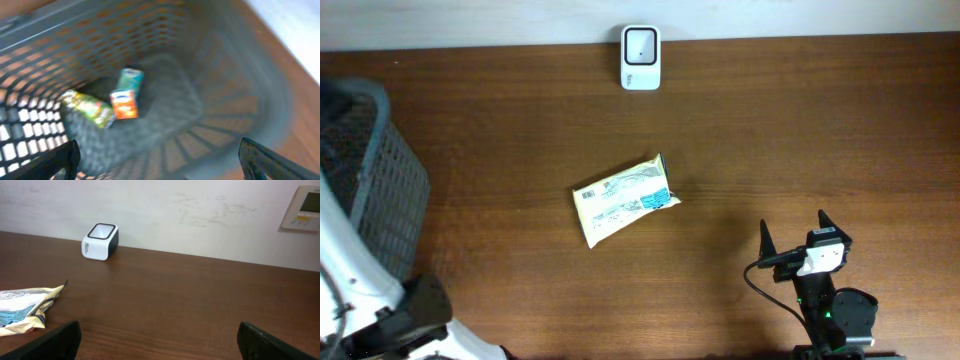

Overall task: Scan the item barcode
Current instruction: 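Lift the wet-wipe pack out and place it mid-table with left gripper, then reach the left gripper into the basket and grasp the orange Kleenex pack, then carry the orange Kleenex pack out and set it beside the wipes, then grasp the green Kleenex Play pack in the basket with left gripper, then place the green Kleenex pack left of the orange pack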

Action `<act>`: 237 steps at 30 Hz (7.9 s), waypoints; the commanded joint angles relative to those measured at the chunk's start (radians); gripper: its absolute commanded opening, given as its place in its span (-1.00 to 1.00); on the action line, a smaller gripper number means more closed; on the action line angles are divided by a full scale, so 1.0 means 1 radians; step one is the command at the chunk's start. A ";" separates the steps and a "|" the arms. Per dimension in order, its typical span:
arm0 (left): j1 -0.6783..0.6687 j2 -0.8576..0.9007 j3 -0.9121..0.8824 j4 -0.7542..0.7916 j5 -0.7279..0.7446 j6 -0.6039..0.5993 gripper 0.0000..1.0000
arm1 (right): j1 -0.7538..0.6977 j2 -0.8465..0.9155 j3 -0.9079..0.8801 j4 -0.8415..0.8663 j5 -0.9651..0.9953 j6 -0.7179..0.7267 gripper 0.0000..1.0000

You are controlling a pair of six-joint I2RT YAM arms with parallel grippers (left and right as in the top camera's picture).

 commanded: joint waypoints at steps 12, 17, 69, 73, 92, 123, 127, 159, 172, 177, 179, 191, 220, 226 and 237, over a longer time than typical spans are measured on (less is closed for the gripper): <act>0.342 -0.012 -0.901 0.511 0.117 0.179 1.00 | 0.005 -0.004 -0.005 -0.005 -0.006 0.001 0.97; 0.342 -0.006 -1.053 0.708 0.176 0.242 0.98 | 0.005 -0.004 -0.005 -0.005 -0.006 0.001 0.97; 0.324 0.203 -0.786 0.634 0.602 0.465 0.89 | 0.005 -0.004 -0.005 -0.005 -0.006 0.001 0.97; 0.322 0.220 -0.847 0.636 0.383 0.443 0.83 | 0.005 -0.004 -0.005 -0.005 -0.006 0.001 0.97; 0.320 0.255 -0.706 0.500 0.318 0.325 -0.35 | 0.005 -0.004 -0.005 -0.005 -0.006 0.001 0.97; -0.643 0.180 -1.176 0.718 0.468 0.407 -0.20 | 0.005 -0.004 -0.005 -0.005 -0.006 0.001 0.97; -0.784 0.180 -1.189 0.776 0.486 0.409 -0.21 | 0.005 -0.004 -0.005 -0.005 -0.006 0.001 0.97; 0.324 0.112 -0.393 0.291 0.271 0.261 0.99 | 0.005 -0.004 -0.005 -0.005 -0.006 0.001 0.97; 0.324 0.113 -0.969 0.937 0.216 0.423 0.85 | 0.005 -0.004 -0.005 -0.005 -0.006 0.001 0.97; 0.343 0.196 -0.970 0.977 0.208 0.420 0.87 | 0.005 -0.004 -0.005 -0.005 -0.006 0.001 0.97; 0.342 0.220 -0.970 1.000 0.200 0.420 0.88 | 0.005 -0.004 -0.005 -0.005 -0.006 0.001 0.98; 0.343 0.264 -0.969 1.006 0.201 0.420 -0.22 | 0.005 -0.004 -0.005 -0.005 -0.006 0.001 0.97; -0.664 0.177 -0.887 0.496 0.508 0.350 -0.21 | 0.005 -0.004 -0.005 -0.005 -0.006 0.001 0.97; -0.734 0.254 -0.887 0.478 0.440 0.353 0.86 | 0.005 -0.004 -0.005 -0.005 -0.006 0.001 0.97; -0.468 -0.103 -0.323 0.261 0.155 0.126 0.98 | 0.005 -0.004 -0.005 -0.005 -0.006 0.001 0.97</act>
